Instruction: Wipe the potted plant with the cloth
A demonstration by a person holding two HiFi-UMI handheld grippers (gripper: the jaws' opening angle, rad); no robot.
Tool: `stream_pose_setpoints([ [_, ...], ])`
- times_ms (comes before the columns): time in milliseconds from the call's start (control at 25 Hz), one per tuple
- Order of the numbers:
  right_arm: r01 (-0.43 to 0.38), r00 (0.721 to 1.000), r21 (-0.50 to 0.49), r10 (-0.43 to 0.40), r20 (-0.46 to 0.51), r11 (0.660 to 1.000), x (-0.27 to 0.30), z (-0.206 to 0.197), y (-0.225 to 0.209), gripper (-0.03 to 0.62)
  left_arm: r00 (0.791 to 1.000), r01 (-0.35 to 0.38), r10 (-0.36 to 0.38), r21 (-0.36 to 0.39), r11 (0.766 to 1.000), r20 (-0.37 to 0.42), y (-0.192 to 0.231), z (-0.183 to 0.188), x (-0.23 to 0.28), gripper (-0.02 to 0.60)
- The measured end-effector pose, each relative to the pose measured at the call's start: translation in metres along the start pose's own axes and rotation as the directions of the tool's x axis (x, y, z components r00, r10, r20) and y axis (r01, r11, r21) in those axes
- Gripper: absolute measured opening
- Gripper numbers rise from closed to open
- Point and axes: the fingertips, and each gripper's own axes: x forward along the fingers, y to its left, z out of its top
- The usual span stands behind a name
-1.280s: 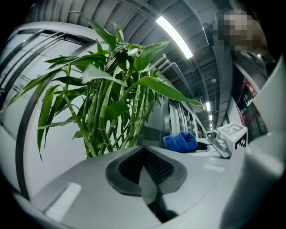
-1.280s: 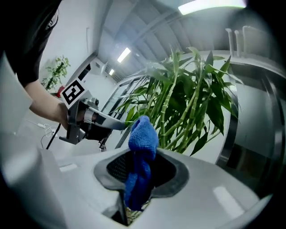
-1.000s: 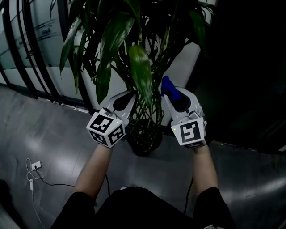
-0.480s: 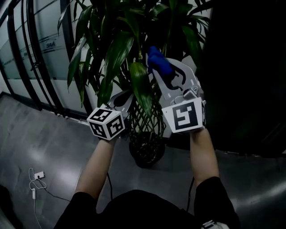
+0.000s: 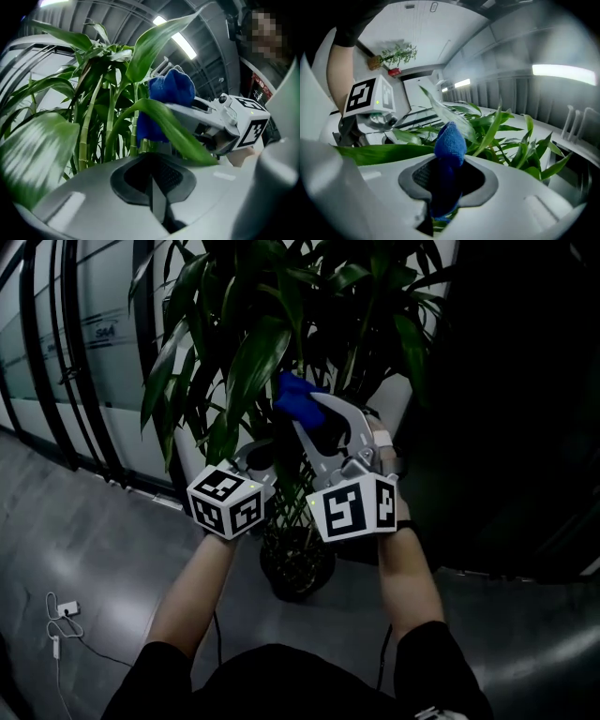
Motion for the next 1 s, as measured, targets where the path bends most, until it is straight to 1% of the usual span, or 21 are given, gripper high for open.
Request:
stream_pose_setpoints([
  [80, -0.045, 0.998, -0.067, 0.042, -0.044, 0.997, 0.004, -0.006, 0.016, 0.106, 1.0, 0.011, -0.01, 0.021, 1.0, -0.009, -0.002, -0.003, 0.003, 0.006],
  [200, -0.101, 0.992, -0.152, 0.088, -0.085, 0.983, 0.005, -0.012, 0.037, 0.106, 1.0, 0.019, -0.018, 0.049, 0.999, -0.011, -0.003, -0.006, 0.006, 0.006],
  [320, -0.128, 0.987, -0.196, 0.106, -0.118, 0.972, 0.0, -0.016, 0.049, 0.106, 0.999, 0.034, -0.034, 0.04, 0.999, -0.01, -0.005, -0.01, 0.009, 0.006],
  [440, -0.148, 0.982, -0.209, 0.12, -0.144, 0.967, -0.007, -0.022, 0.059, 0.106, 0.999, 0.04, -0.04, 0.009, 0.999, -0.001, -0.003, -0.012, 0.011, 0.006],
  [600, -0.177, 0.977, -0.217, 0.146, -0.152, 0.96, -0.021, -0.025, 0.071, 0.106, 0.999, 0.039, -0.039, -0.045, 0.998, 0.009, 0.0, -0.016, 0.012, 0.006],
  [760, -0.19, 0.973, -0.228, 0.152, -0.173, 0.955, -0.032, -0.031, 0.081, 0.106, 0.999, 0.041, -0.041, -0.074, 0.996, 0.008, 0.0, -0.023, 0.013, 0.006],
  [1000, -0.184, 0.973, -0.182, 0.153, -0.175, 0.966, -0.05, -0.036, 0.1, 0.106, 0.999, 0.037, -0.037, -0.105, 0.994, 0.003, 0.002, -0.034, 0.008, 0.006],
])
